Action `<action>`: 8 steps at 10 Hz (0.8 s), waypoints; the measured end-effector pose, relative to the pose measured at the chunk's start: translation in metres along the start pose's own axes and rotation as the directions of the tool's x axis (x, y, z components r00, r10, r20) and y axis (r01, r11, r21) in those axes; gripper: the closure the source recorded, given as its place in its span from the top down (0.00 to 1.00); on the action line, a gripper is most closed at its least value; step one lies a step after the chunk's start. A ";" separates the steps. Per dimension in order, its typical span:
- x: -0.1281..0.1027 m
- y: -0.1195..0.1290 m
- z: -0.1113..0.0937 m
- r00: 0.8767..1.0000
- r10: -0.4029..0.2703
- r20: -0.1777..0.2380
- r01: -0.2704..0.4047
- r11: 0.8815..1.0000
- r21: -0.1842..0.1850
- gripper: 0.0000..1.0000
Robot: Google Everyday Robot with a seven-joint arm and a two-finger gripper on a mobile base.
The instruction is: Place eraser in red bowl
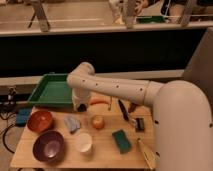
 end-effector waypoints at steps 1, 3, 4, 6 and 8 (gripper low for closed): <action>-0.001 0.012 -0.005 1.000 0.017 -0.009 -0.017 1.000 0.009 0.02; -0.001 0.020 -0.012 1.000 0.011 -0.022 -0.010 1.000 0.019 0.02; 0.000 0.018 -0.014 1.000 0.000 -0.028 0.001 1.000 0.024 0.02; 0.004 -0.003 -0.019 0.998 -0.041 -0.043 0.043 0.998 0.040 0.02; 0.010 -0.039 -0.023 0.993 -0.102 -0.060 0.105 0.993 0.059 0.04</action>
